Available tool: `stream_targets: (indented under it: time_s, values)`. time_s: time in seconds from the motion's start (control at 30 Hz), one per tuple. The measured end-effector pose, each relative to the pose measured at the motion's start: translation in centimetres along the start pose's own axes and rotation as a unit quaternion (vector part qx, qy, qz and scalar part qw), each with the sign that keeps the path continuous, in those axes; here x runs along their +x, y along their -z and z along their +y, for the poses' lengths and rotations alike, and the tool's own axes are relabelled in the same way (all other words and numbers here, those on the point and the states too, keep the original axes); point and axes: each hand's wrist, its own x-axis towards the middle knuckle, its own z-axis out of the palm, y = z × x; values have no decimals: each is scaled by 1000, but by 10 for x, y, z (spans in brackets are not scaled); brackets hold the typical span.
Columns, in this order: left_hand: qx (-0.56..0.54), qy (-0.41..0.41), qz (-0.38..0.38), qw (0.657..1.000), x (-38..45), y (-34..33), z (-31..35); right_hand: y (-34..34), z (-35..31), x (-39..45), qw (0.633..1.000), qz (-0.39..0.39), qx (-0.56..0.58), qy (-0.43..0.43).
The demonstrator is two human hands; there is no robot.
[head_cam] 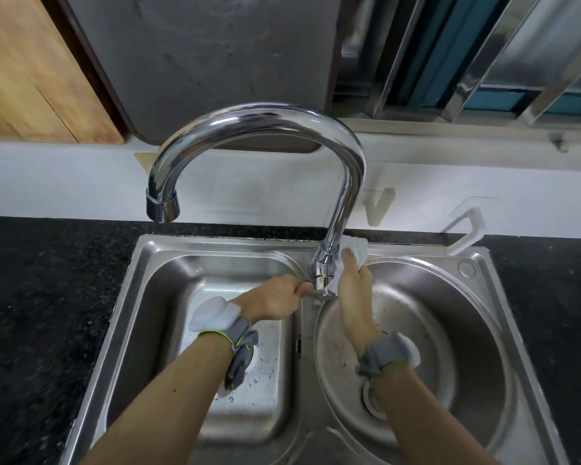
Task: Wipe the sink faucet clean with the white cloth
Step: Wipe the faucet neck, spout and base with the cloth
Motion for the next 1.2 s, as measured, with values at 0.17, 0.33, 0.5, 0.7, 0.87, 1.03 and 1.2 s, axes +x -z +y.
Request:
stream_targets:
  time_s: [0.17,0.33,0.5,0.7,0.87,1.03,1.2]
  values:
    - [-1,-3,1,1000,0,1,-3,-9,-37,17,997,-46,51,41]
    - [6,0,3,1000,3,-2,-5,-6,-27,16,988,-31,151,-28]
    - [2,-5,-4,1000,3,-2,-3,0,-6,-4,989,24,134,-52]
    - [6,-2,20,1000,-1,-3,-1,-18,-17,-13,992,64,107,-17]
    - [23,-7,62,998,-5,-11,-2,-24,-28,14,992,49,112,-34]
    - [17,3,74,997,-4,-12,-3,-9,-34,34,995,-24,82,-57]
    - [41,36,85,995,-6,-15,-4,15,-3,6,994,19,-98,32]
